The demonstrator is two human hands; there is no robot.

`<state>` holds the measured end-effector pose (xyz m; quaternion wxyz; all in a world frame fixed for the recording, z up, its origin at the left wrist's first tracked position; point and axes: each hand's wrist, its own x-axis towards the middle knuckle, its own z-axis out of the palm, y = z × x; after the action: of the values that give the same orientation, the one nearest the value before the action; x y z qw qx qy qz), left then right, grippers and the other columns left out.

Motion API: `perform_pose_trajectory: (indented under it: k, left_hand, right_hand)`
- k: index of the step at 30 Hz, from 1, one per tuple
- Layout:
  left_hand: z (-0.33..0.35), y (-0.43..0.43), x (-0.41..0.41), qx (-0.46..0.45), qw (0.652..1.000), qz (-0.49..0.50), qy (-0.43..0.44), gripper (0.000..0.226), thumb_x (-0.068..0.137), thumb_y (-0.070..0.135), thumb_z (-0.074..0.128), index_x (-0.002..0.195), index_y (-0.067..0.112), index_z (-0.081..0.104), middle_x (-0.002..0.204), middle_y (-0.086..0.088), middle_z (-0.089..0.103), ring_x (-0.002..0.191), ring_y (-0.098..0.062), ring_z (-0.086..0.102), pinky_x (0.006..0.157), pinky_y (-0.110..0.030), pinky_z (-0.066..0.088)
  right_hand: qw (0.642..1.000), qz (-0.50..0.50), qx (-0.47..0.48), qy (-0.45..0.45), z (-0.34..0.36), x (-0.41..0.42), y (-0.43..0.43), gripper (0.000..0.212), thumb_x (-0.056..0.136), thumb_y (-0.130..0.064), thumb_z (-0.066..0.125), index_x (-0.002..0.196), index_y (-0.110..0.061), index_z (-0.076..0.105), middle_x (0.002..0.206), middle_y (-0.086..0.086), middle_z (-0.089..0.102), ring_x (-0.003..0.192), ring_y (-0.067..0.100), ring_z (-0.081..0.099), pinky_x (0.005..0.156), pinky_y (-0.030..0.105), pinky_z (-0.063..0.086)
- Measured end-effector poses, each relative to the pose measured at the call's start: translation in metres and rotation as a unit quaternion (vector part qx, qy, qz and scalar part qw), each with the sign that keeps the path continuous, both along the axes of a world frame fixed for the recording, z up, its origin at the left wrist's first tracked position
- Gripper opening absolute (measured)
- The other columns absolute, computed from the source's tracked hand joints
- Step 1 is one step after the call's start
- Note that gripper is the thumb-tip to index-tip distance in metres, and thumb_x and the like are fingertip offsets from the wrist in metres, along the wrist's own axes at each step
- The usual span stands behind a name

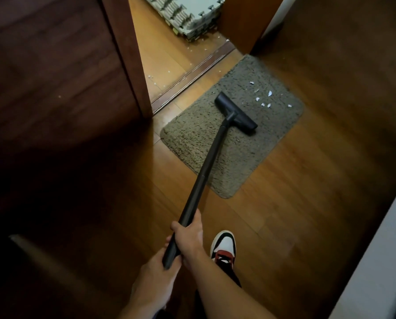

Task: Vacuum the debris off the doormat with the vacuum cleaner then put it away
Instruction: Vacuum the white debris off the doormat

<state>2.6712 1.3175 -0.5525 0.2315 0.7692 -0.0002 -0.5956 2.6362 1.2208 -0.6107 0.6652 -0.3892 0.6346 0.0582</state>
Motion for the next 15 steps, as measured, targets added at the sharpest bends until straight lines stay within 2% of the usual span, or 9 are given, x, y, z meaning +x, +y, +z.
perform_pose_trajectory:
  k: [3,8,11,15]
  left_hand:
    - [0.001,0.0,0.0,0.007,1.0,-0.009,-0.009,0.044,0.098,0.048,0.048,0.14,0.037,0.046,0.1,0.017,0.061,0.095,-0.006,0.058,0.092,-0.029,0.046]
    - [-0.007,-0.021,-0.002,0.01,0.998,-0.045,-0.038,0.047,0.098,0.051,0.045,0.143,0.038,0.042,0.102,0.016,0.063,0.098,-0.009,0.061,0.097,-0.035,0.049]
    - [-0.012,-0.044,-0.005,0.011,0.996,-0.066,-0.064,0.04,0.098,0.05,0.045,0.136,0.038,0.049,0.093,0.011,0.065,0.086,-0.011,0.064,0.08,-0.031,0.052]
    - [-0.018,-0.085,-0.008,0.018,0.995,-0.072,-0.069,0.032,0.098,0.051,0.045,0.125,0.035,0.055,0.083,0.006,0.067,0.063,-0.012,0.065,0.053,-0.026,0.051]
  right_hand:
    - [1.0,-0.013,0.004,-0.003,0.003,0.0,0.002,0.078,0.095,-0.003,0.062,0.155,-0.03,0.02,0.085,0.011,0.06,0.051,0.017,0.062,0.049,0.031,0.055]
    - [1.0,-0.01,-0.012,0.0,0.0,0.003,-0.021,0.072,0.094,-0.004,0.062,0.152,-0.029,0.025,0.087,0.013,0.061,0.049,0.016,0.062,0.047,0.03,0.054]
    - [1.0,-0.008,-0.025,-0.003,-0.004,0.003,-0.046,0.064,0.094,-0.004,0.061,0.146,-0.028,0.031,0.086,0.014,0.06,0.049,0.017,0.062,0.048,0.031,0.055]
    - [1.0,-0.002,-0.023,-0.009,-0.01,0.001,-0.089,0.053,0.095,-0.006,0.061,0.134,-0.031,0.036,0.088,0.012,0.059,0.053,0.019,0.064,0.054,0.039,0.06]
